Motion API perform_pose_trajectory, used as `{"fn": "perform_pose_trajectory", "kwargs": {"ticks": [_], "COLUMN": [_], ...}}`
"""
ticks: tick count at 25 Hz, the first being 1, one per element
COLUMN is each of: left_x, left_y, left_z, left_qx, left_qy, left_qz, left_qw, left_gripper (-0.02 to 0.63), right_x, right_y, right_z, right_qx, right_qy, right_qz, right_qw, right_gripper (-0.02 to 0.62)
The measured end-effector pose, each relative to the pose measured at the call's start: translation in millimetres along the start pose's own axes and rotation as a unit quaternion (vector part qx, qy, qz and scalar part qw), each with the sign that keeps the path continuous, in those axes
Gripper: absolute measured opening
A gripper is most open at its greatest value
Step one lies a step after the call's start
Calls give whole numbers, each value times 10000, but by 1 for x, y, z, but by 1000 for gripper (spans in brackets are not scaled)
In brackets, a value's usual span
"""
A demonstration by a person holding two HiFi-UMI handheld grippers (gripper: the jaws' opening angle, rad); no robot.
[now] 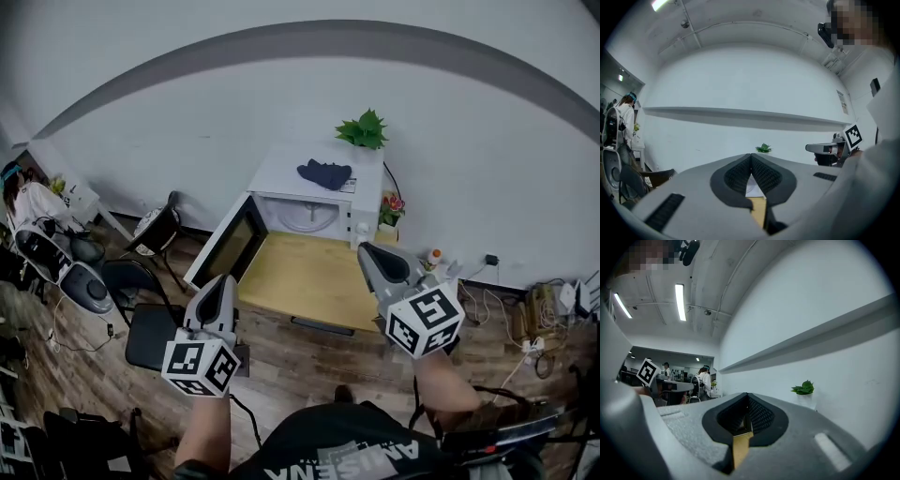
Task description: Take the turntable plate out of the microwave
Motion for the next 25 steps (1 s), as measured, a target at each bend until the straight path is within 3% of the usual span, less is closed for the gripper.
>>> {"fn": "perform_pose_trajectory", "kwargs": {"ticks": [11,25], "left_x": [70,181], "left_y": [1,96], "left_z": [-22,-59], "left_qx": [-17,-280], "left_qy": [46,223], "left_qz": [-64,-733], "left_qw": [10000,9967], "left_gripper": [2,2], "right_x": [32,136], "right_y": [-52,-66], "right_z": [-16,-62], "right_qx": [10,42], "right_qy": [-124,-8], "right_qz": [-163,-820], "right_qw": [9998,9966], "right_gripper": [6,23]}}
Point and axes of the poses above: the fingertips, and each gripper's own axes: x forward along the fingers, y to its left, z out of its top, the point moved 5 cm from there along -x, backward along the fingers, and after that the axes turned 14 degrees about -y, right-handed, at the moved point
